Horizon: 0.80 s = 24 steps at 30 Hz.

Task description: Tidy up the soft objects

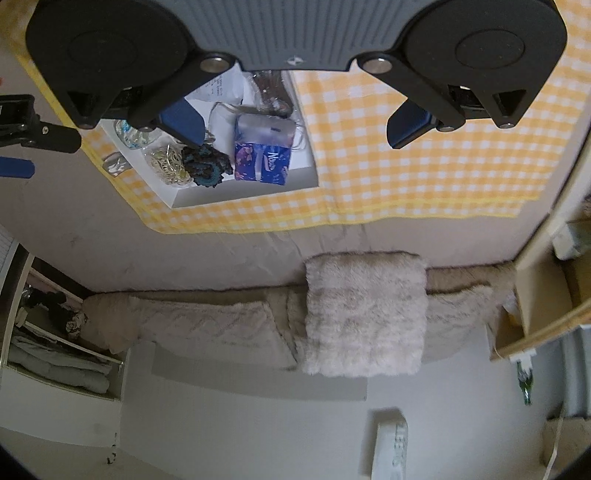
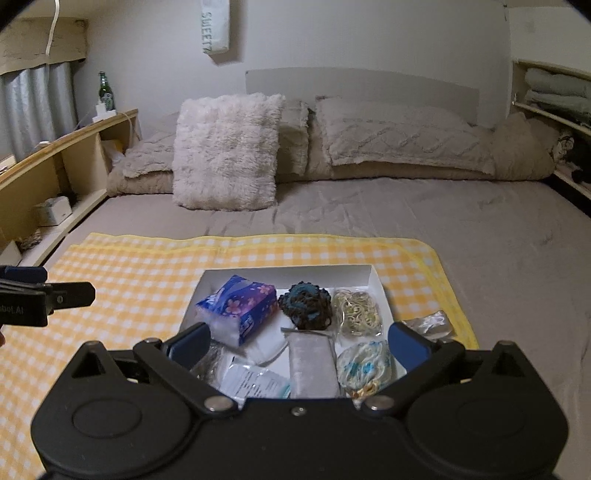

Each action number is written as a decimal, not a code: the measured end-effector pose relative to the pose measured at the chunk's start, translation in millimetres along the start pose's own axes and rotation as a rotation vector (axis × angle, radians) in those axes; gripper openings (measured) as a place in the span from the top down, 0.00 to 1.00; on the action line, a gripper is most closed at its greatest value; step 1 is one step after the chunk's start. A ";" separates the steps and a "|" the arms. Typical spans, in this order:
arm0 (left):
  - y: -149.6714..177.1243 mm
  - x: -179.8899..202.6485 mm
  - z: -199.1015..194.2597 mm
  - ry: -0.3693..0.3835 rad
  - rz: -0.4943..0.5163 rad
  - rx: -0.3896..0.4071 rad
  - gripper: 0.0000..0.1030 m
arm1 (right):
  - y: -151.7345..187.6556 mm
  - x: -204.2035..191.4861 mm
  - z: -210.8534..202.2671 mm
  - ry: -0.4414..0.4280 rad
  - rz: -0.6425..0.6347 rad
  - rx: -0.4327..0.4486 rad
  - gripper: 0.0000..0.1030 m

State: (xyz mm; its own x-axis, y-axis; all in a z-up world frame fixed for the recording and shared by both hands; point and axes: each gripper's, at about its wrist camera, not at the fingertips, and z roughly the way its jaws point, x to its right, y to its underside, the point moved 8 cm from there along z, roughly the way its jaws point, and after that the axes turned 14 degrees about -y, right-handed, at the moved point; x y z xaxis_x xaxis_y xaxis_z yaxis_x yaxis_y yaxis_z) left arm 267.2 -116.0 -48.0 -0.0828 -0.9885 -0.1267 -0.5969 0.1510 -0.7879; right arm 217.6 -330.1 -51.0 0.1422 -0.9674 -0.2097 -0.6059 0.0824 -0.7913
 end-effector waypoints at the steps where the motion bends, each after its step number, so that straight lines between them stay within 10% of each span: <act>1: 2.5 -2.2 -8.2 -0.011 0.004 0.015 0.00 | 2.5 -3.4 -5.7 -0.003 -0.005 0.006 0.00; 24: 83.2 -36.6 -120.0 -0.052 -0.076 0.125 0.00 | 57.9 -54.9 -90.4 0.004 -0.084 0.126 0.00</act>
State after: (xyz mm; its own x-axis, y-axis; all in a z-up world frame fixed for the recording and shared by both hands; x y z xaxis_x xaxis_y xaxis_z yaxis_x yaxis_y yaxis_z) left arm 124.8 -68.5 -36.5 0.0020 -0.9957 -0.0925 -0.4959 0.0793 -0.8647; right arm 104.0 -293.9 -33.4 0.1851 -0.9731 -0.1375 -0.4887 0.0303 -0.8720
